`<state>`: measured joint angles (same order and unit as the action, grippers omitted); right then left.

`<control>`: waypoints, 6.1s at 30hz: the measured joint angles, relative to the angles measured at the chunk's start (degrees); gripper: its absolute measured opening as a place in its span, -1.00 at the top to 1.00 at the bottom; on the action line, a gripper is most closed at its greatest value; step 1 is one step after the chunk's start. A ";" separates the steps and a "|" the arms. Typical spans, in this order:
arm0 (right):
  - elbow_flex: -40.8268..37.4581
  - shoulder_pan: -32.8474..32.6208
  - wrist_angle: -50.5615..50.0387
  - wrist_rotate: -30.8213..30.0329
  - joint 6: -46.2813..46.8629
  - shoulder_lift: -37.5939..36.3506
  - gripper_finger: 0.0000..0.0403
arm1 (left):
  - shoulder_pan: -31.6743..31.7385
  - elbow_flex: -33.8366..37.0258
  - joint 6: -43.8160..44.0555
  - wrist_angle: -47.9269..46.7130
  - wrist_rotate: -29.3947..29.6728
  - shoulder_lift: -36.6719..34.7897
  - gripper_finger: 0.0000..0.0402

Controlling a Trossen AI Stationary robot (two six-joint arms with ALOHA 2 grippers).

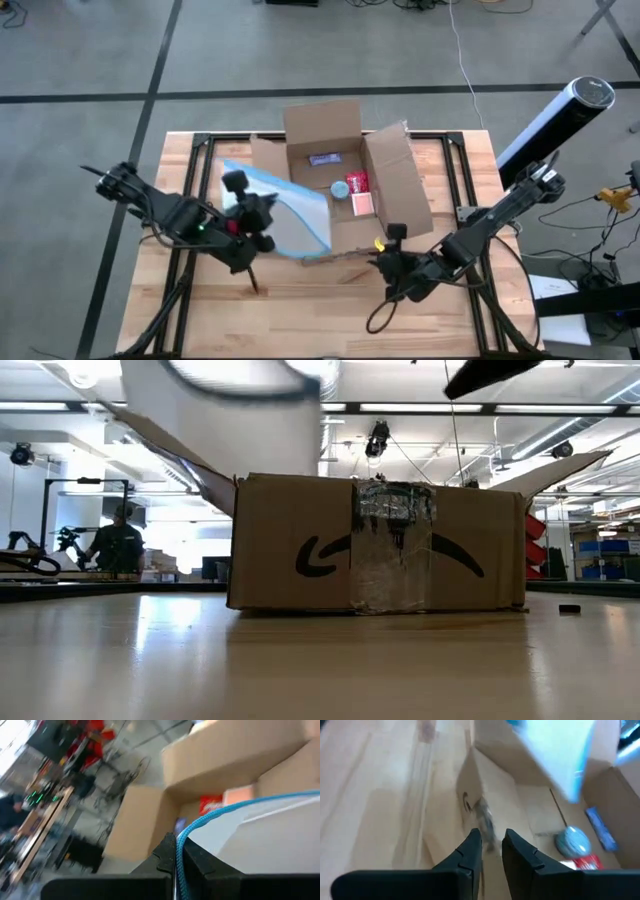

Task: Unpack boxes
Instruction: Open the transparent blue transparent zip bag

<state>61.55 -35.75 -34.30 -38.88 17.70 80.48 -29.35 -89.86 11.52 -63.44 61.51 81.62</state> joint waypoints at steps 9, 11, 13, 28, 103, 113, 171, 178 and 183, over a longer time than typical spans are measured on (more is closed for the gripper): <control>3.55 -0.02 -25.61 -0.89 18.88 -2.26 0.85 | -0.25 -0.04 -18.86 22.28 -6.70 0.46 1.00; 3.70 -0.13 -30.42 -2.55 22.29 -2.27 0.87 | -0.25 -0.02 -21.66 26.59 -9.31 0.62 1.00; 3.76 -0.13 -32.75 -4.22 24.41 -2.58 0.88 | -0.28 -0.01 -24.43 29.34 -11.28 0.72 1.00; 9.08 -2.10 -22.83 -10.63 16.81 -7.48 0.83 | 4.82 0.02 -27.93 34.88 -20.28 7.48 1.00; 26.46 18.64 -18.46 -8.13 -2.30 6.70 -0.38 | 13.91 5.86 -22.12 37.89 -14.18 10.39 1.00; 26.38 18.64 -18.78 -2.64 1.91 7.99 -0.42 | 13.91 7.63 -22.15 42.04 -14.73 10.63 1.00; 26.19 17.75 -36.30 -13.84 5.00 9.08 1.00 | 13.21 11.37 -25.69 40.18 -18.47 9.99 0.94; 26.19 17.75 -37.01 -14.68 4.76 7.34 1.00 | 12.97 6.86 -32.63 40.88 -14.93 9.14 0.81; 26.22 17.75 -38.90 -18.27 4.80 6.38 1.00 | 12.20 3.25 -35.95 40.51 -14.97 9.08 0.60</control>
<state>87.78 -18.00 -73.21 -57.15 22.50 86.85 -17.15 -86.61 -24.43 -22.93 46.54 90.70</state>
